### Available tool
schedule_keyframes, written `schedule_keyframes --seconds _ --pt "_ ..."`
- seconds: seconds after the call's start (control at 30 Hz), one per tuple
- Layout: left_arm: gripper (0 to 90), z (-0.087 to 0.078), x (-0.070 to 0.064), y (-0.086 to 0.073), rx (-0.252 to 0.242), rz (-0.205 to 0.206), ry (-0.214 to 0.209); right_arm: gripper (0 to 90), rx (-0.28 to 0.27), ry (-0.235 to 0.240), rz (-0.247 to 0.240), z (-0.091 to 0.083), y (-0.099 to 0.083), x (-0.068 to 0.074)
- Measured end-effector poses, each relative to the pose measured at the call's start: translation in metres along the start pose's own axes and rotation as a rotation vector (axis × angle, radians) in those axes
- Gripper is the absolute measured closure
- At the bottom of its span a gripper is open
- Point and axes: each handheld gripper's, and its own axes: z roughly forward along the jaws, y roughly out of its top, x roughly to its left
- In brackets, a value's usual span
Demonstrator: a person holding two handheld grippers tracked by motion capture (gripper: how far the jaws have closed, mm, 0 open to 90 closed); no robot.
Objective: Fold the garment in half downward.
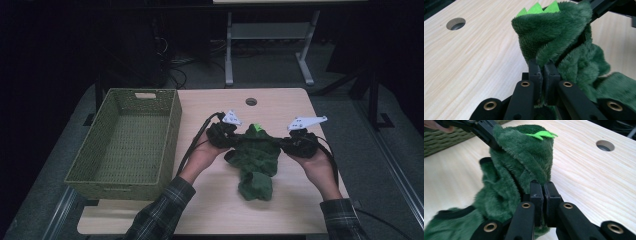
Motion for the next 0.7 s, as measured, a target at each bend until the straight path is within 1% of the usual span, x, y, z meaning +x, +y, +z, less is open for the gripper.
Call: schedule_keyframes --seconds 0.1,0.17,0.2,0.23,0.27,0.33,0.37,0.43,0.5,0.57,0.63,0.7 --pt "86.4 -0.006 -0.007 -0.003 -0.017 0.000 -0.018 87.2 -0.004 0.009 -0.007 -0.004 -0.003 0.007" --pt "86.4 -0.009 -0.012 -0.006 -0.019 0.010 -0.024 87.2 -0.009 0.020 -0.009 -0.006 -0.007 0.011" --pt "86.4 -0.010 -0.015 -0.009 -0.026 0.005 -0.029 87.2 -0.006 0.024 -0.016 -0.007 -0.008 0.011" --pt "86.4 -0.010 -0.015 -0.009 -0.026 0.005 -0.029 87.2 -0.017 0.025 -0.014 -0.009 -0.010 0.014" --pt "86.4 -0.013 -0.019 -0.013 -0.032 0.005 -0.039 87.2 -0.022 0.038 -0.009 -0.011 -0.013 0.016" --pt "86.4 -0.015 -0.021 -0.017 -0.031 0.005 -0.051 87.2 -0.027 0.042 -0.014 -0.012 -0.016 0.019" --pt "86.4 -0.017 -0.024 -0.020 -0.038 -0.003 -0.057 87.2 -0.027 0.050 -0.012 -0.013 -0.018 0.021" --pt "86.3 -0.019 -0.027 -0.023 -0.043 -0.004 -0.068 87.2 -0.038 0.064 -0.015 -0.017 -0.024 0.024" --pt "86.3 -0.021 -0.031 -0.027 -0.048 0.002 -0.076 87.0 -0.042 0.072 -0.016 -0.020 -0.029 0.028" --pt "86.3 -0.022 -0.036 -0.031 -0.054 0.016 -0.091 87.0 -0.046 0.086 -0.015 -0.023 -0.035 0.032" --pt "86.3 -0.023 -0.041 -0.035 -0.054 0.028 -0.097 87.0 -0.045 0.092 -0.018 -0.024 -0.039 0.036" --pt "86.3 -0.023 -0.044 -0.040 -0.058 0.028 -0.109 87.0 -0.046 0.098 -0.026 -0.026 -0.044 0.040"
